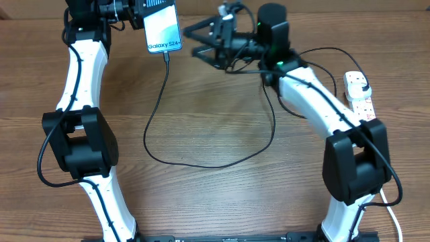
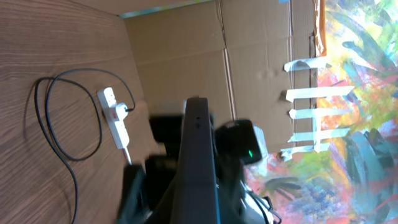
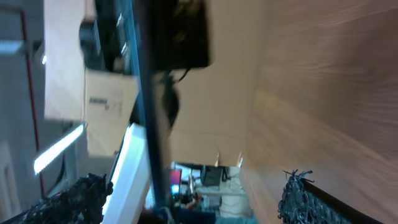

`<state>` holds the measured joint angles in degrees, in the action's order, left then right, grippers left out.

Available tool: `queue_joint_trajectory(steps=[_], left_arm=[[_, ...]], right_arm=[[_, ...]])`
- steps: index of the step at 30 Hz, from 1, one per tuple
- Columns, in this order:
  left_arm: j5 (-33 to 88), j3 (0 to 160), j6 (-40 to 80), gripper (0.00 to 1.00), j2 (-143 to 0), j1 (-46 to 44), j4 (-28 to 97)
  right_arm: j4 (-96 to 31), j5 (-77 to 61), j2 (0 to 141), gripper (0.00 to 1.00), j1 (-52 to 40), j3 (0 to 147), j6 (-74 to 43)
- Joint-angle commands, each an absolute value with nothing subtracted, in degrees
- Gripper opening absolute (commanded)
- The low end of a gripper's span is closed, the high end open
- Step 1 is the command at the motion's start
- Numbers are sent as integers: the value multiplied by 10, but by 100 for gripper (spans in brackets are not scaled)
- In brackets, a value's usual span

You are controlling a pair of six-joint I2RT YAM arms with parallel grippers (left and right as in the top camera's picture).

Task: Plug charger to phone and switch on socket
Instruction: 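Open the right gripper and pull it back from the plugged cable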

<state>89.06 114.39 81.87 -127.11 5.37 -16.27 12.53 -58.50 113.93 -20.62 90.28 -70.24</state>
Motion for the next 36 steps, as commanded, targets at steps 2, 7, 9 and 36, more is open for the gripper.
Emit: queue_joint_trajectory(steps=[2,7,9,36], left_arm=[[900,1154,808,4,-1249,53,-165],[896,1153,804,4,-1249,51,-165],[896,1153,791,4,-1249,49,-165],[531,1151,185,4,-1249,-31,578]], right_arm=[[32,-576,1122,91,-162,915,-638],[-195,-495,1122,91,-140,915,-524],[-273,-452,1122,91,-139,915,-483],[-588,-129,1122,85,-137,915,-365]])
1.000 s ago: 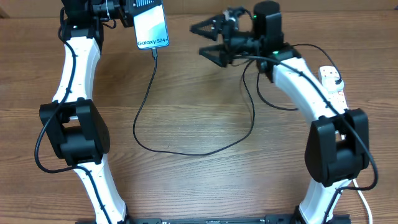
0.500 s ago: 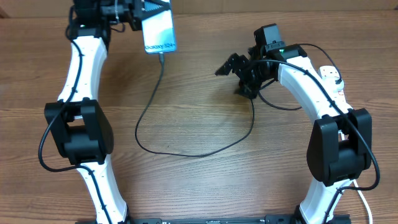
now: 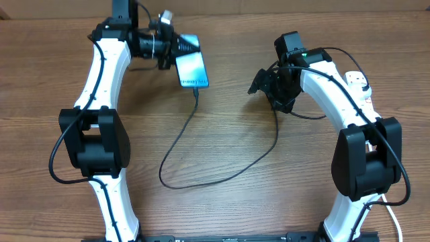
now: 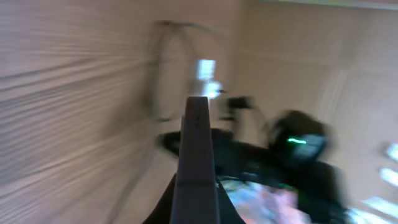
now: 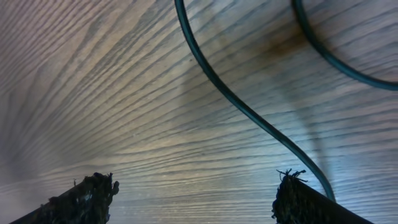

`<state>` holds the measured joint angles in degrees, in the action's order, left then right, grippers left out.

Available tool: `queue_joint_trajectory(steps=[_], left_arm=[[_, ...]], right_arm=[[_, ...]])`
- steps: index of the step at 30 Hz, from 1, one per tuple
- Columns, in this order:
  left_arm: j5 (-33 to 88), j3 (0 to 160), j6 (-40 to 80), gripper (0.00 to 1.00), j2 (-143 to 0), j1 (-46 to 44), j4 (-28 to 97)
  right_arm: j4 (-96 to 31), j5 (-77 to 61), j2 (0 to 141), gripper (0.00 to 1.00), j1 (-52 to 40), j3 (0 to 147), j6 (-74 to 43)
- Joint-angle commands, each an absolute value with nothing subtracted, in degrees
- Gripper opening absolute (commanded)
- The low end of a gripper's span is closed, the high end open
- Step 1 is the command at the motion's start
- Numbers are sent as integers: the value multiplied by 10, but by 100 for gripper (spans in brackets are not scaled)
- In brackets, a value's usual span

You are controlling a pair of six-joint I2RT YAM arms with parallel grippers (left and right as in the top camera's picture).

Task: Plug charger to phone and switch on socket
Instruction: 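Open the right gripper and pull it back from the plugged cable, then lower the phone with the left gripper onto the table center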

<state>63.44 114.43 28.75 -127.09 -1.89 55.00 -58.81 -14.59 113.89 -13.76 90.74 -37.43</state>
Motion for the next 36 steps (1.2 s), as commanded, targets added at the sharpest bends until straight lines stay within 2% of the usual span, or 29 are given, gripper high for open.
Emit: queue_joint_trajectory(steps=[1,11,23,36], left_arm=[[514,1151,173,5,-1249,-35,592],[383,1108,152,4,-1252,-102,616],[435,987,198,5,-1253,-137,492],[435,885,301,4,-1253,-177,367]], right_arm=[[-588,-129,1122,85,-137,915,-365],[-587,-131,1122,85,-137,915,-365],[-585,-138,1122,85,-138,915,-365],[-574,-151,1122,85,-138,915,-363]])
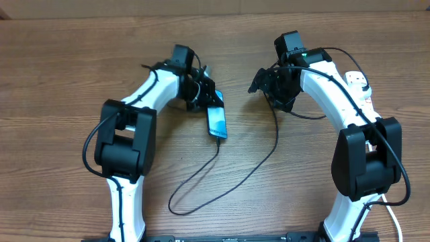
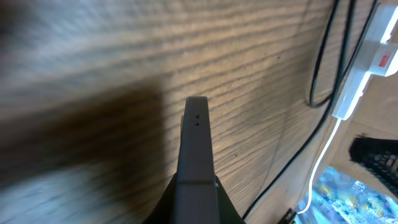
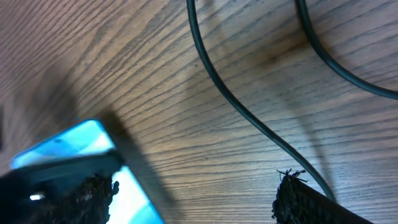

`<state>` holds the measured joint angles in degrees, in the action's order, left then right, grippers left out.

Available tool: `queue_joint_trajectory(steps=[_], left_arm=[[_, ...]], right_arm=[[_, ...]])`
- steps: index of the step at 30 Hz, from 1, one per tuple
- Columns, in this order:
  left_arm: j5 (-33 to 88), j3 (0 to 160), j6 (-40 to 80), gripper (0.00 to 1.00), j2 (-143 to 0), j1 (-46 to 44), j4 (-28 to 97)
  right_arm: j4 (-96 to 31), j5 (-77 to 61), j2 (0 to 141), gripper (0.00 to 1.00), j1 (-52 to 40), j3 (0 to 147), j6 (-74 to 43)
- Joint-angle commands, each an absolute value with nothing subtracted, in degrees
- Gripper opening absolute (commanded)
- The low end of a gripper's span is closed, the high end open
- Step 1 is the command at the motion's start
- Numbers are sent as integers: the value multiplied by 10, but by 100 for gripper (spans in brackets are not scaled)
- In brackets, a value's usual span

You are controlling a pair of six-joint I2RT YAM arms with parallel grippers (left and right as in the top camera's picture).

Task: Plug charger to phone and switch on socket
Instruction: 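Lower the phone with the left gripper onto the table center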

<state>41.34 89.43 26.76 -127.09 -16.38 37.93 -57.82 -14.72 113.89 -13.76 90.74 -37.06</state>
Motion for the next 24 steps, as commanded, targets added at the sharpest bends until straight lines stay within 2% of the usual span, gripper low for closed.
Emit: queue_joint_trajectory(steps=[1,24], left_arm=[[435,885,301,4,-1253,-180,366],[383,874,310,5,-1253,-193,366]], right_arm=[[-574,-151,1122,85,-138,915,-361],[-574,-151,1122,85,-138,915,-359]])
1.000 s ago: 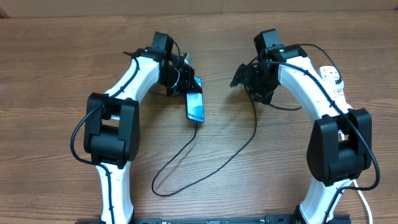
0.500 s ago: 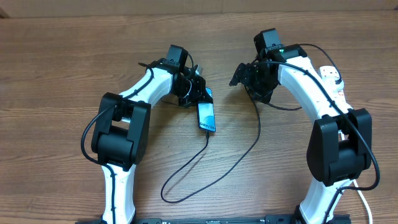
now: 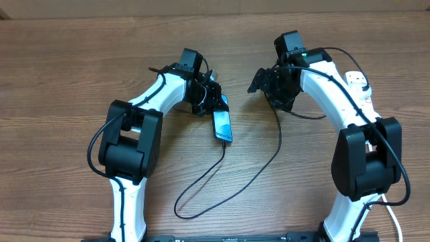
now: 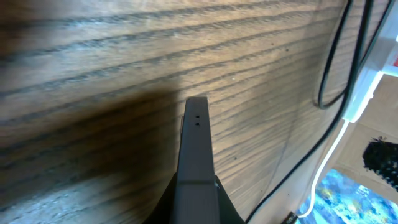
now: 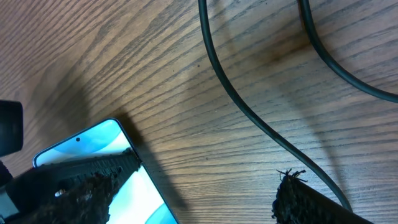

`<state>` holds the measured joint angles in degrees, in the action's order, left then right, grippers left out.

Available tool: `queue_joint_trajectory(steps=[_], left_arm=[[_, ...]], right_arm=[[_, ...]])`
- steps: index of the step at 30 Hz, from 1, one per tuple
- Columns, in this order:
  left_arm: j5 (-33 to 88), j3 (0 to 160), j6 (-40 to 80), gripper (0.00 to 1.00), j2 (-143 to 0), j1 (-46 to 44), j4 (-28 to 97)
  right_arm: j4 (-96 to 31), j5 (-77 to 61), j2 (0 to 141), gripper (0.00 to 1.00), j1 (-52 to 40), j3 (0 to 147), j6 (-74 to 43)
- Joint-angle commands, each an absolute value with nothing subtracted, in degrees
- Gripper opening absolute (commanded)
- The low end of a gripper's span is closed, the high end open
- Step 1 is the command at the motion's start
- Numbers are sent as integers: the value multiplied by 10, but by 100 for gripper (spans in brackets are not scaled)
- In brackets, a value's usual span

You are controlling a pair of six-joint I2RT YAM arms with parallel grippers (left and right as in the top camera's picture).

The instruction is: Plug charger to phone and switch on socket

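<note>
The phone (image 3: 222,126), screen lit, sits low at the table's middle with the black charger cable (image 3: 201,185) plugged into its near end. My left gripper (image 3: 216,106) is shut on the phone's far end. In the left wrist view the phone (image 4: 196,143) shows edge-on between the jaws; whether it rests on the wood I cannot tell. My right gripper (image 3: 261,82) hovers open to the right, nothing between its fingers (image 5: 300,196); its view shows the phone's screen (image 5: 81,144) and the cable (image 5: 245,115). The white socket strip (image 3: 358,91) lies at the far right.
The cable loops toward the table's front (image 3: 180,208), then climbs under my right arm toward the strip. A second cable stretch (image 5: 339,78) crosses beneath the right gripper. The strip's white lead (image 4: 326,168) shows in the left wrist view. A cardboard wall stands behind the table.
The phone and my left gripper have shifted slightly right and toward the front, and the cable loop has moved with them. The right arm has not moved.
My left gripper held the phone high at the back left, cable plugged in, with my right gripper open beside it. Then the right gripper was over the cable at the right. The phone stood lower at each moment and is now down at the table's middle.
</note>
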<state>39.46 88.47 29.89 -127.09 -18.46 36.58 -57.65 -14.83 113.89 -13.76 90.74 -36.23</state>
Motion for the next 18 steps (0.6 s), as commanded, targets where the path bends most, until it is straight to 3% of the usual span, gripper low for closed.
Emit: queue_joint_trajectory(steps=[1,18], left_arm=[[376,873,314,4,-1253,-193,366],[342,871,314,8,-1253,-201,362]], right_arm=[[-574,-151,1122,85,-138,915,-359],[-573,-151,1122,85,-138,915,-359]])
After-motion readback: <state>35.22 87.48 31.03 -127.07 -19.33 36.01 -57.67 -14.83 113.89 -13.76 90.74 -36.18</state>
